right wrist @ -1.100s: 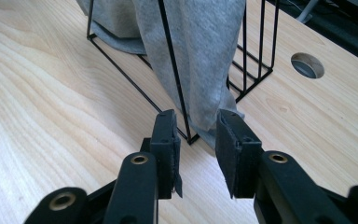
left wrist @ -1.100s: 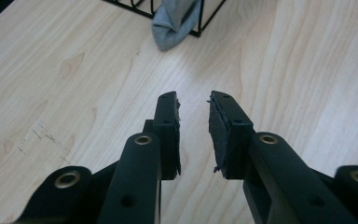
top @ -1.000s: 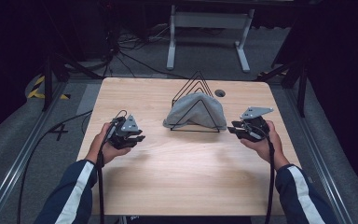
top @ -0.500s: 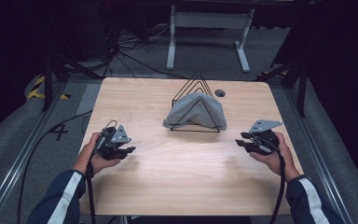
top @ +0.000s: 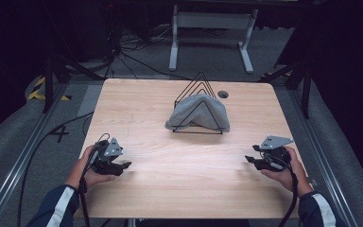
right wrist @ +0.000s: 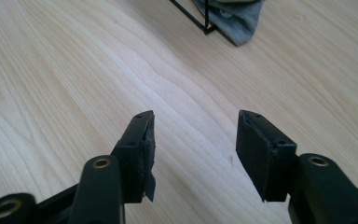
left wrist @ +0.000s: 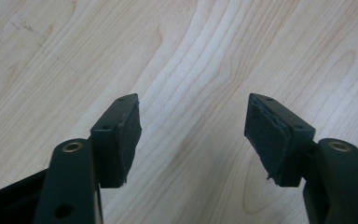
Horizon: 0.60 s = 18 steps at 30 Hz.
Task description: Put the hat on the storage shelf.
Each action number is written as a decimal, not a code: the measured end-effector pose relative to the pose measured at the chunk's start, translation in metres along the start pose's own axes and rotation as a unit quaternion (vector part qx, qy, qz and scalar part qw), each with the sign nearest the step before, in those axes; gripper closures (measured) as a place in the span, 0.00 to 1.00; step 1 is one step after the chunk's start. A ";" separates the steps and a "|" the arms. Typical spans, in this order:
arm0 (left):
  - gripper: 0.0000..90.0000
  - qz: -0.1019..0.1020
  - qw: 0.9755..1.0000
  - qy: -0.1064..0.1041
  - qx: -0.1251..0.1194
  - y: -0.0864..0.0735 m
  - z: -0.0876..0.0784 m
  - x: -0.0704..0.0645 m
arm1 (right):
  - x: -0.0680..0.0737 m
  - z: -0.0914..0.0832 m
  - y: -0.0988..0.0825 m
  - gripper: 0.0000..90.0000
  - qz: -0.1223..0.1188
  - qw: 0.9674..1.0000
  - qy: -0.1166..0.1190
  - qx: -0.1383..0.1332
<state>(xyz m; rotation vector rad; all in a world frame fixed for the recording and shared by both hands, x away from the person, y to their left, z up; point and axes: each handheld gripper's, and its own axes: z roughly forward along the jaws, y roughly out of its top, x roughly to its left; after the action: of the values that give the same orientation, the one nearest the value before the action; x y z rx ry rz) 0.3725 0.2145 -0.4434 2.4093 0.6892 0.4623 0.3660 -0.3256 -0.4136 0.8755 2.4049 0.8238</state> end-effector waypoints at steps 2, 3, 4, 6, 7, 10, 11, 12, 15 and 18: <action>0.36 0.003 1.000 -0.001 0.001 -0.005 0.001 -0.003 | 0.000 0.000 -0.007 0.49 0.006 1.000 0.001 -0.004; 0.36 0.002 1.000 -0.004 -0.001 -0.008 0.002 -0.004 | 0.001 -0.001 -0.012 0.48 0.011 1.000 0.001 -0.004; 0.35 0.000 1.000 -0.008 0.002 -0.010 0.001 -0.005 | 0.000 -0.002 -0.016 0.46 0.014 1.000 -0.001 -0.003; 0.34 -0.002 1.000 -0.008 -0.001 -0.014 0.001 -0.007 | -0.001 -0.003 -0.023 0.45 0.024 1.000 -0.001 -0.006; 0.34 -0.004 1.000 -0.009 -0.004 -0.016 0.001 -0.007 | -0.001 -0.004 -0.028 0.44 0.030 1.000 0.000 -0.007; 0.32 -0.010 1.000 -0.017 -0.010 -0.023 0.001 -0.010 | -0.002 -0.006 -0.040 0.41 0.045 0.999 0.000 -0.010; 0.32 -0.010 1.000 -0.020 -0.006 -0.025 0.001 -0.010 | -0.002 -0.007 -0.043 0.41 0.048 0.999 0.002 -0.012; 0.32 -0.016 1.000 -0.020 -0.011 -0.028 0.002 -0.012 | -0.002 -0.007 -0.047 0.41 0.051 0.999 0.001 -0.012; 0.30 -0.037 0.998 -0.031 -0.029 -0.037 0.004 -0.014 | -0.003 -0.010 -0.059 0.38 0.072 0.997 0.008 -0.023; 0.29 -0.057 0.997 -0.034 -0.044 -0.046 0.002 -0.014 | -0.001 -0.009 -0.070 0.36 0.090 0.996 0.010 -0.026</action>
<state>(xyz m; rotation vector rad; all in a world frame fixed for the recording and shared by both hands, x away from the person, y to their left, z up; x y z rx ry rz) 0.3451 0.2375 -0.4758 2.2788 0.7568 0.3547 0.3319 -0.3734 -0.4529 1.0797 2.3352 0.9606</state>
